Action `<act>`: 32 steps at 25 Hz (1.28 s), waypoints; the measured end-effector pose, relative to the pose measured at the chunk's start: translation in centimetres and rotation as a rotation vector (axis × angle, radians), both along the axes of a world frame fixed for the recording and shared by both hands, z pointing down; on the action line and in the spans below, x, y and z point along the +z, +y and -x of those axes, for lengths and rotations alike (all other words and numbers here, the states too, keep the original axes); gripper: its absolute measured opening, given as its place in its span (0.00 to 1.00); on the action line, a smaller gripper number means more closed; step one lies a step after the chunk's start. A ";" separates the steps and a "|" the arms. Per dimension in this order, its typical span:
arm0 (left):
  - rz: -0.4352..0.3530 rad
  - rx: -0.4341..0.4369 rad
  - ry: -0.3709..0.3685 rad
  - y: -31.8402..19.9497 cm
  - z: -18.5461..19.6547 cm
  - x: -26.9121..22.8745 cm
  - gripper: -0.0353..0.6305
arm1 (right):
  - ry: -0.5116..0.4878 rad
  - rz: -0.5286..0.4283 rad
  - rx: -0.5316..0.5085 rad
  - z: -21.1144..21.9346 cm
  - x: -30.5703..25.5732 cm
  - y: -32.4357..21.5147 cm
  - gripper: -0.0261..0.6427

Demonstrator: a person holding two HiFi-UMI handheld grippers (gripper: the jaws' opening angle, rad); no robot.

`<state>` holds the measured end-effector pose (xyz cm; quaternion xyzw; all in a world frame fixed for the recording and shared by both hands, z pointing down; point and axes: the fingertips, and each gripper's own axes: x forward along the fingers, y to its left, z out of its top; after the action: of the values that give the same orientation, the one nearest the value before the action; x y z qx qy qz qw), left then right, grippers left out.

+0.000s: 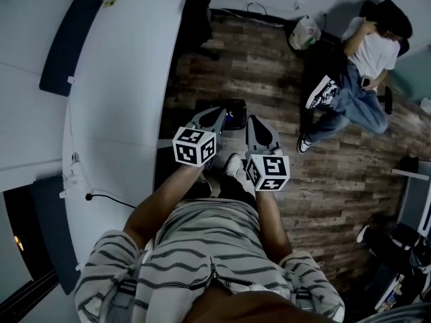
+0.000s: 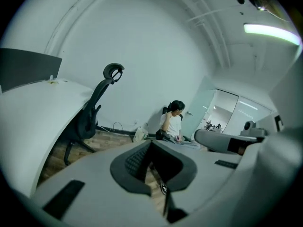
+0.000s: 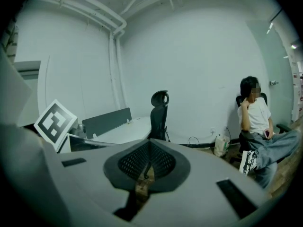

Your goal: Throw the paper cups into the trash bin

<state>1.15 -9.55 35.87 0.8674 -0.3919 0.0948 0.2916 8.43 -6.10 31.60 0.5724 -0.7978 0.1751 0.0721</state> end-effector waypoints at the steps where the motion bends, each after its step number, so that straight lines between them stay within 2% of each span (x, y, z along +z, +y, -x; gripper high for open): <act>1: -0.019 0.001 0.001 0.2 0.2 -0.8 0.09 | -0.001 -0.004 -0.004 0.2 -0.3 0.1 0.06; 12: -0.193 0.011 0.003 2.1 0.9 -7.8 0.09 | 0.000 -0.085 -0.044 1.7 -4.5 0.0 0.06; 19: -0.287 -0.017 -0.008 2.9 3.2 -9.3 0.09 | 0.000 -0.151 -0.056 3.1 -6.8 0.3 0.06; 26: -0.359 -0.002 -0.018 3.6 3.4 -10.4 0.09 | 0.022 -0.201 -0.058 3.6 -8.3 0.5 0.06; 32: -0.401 0.009 0.001 3.5 2.9 -11.3 0.09 | 0.029 -0.229 -0.054 2.8 -8.6 0.4 0.06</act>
<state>-1.74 -6.03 24.58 0.9100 -0.3987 0.0156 0.1128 5.60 -5.69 22.99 0.5577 -0.8265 0.0725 0.0227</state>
